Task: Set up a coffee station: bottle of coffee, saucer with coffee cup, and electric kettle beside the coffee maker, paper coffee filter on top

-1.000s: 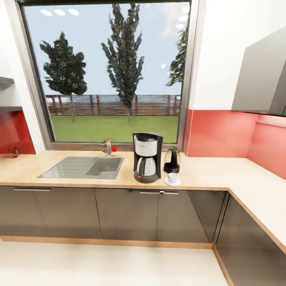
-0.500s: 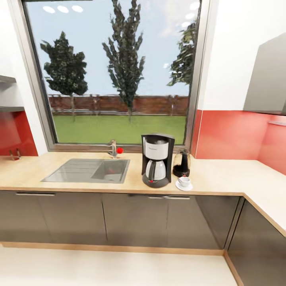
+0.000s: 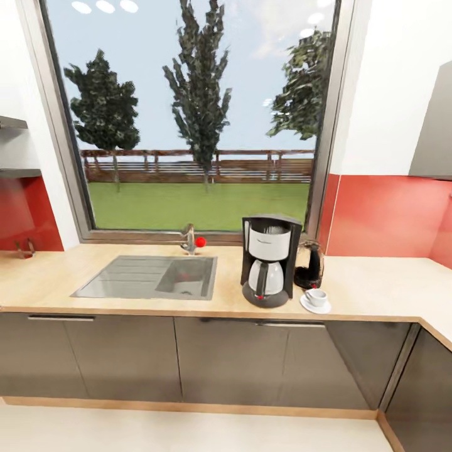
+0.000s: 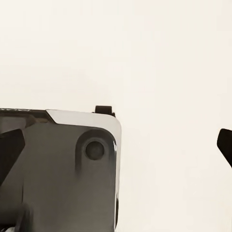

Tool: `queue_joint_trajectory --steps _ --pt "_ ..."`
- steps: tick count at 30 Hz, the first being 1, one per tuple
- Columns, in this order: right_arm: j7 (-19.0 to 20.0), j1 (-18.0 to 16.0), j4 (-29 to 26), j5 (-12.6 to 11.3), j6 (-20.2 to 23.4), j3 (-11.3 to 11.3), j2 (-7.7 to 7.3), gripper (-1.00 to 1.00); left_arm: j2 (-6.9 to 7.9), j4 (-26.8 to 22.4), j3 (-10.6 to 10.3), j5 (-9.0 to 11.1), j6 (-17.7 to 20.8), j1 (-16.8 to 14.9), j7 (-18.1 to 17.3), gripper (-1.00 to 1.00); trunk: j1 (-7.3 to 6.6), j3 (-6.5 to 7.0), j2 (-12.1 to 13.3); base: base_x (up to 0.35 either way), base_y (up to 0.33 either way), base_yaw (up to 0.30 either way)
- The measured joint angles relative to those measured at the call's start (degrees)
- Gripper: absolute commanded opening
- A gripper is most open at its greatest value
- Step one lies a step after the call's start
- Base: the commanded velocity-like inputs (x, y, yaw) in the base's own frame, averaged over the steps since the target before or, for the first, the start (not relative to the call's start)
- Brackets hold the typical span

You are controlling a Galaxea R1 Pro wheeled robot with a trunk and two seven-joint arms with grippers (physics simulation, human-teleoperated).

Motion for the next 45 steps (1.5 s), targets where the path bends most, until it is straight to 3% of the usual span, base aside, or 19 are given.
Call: queue_joint_trajectory --steps 30,45 --pt "0.0 0.0 0.0 0.0 -0.1 0.0 0.06 1.0 0.0 0.0 0.0 -0.1 0.0 0.0 0.0 1.0 0.0 0.0 0.0 0.17 0.3 0.0" --pt "0.0 0.0 0.0 0.0 -0.1 0.0 0.04 1.0 0.0 0.0 0.0 -0.1 0.0 0.0 0.0 1.0 0.02 0.0 0.0 0.071 0.326 0.0"
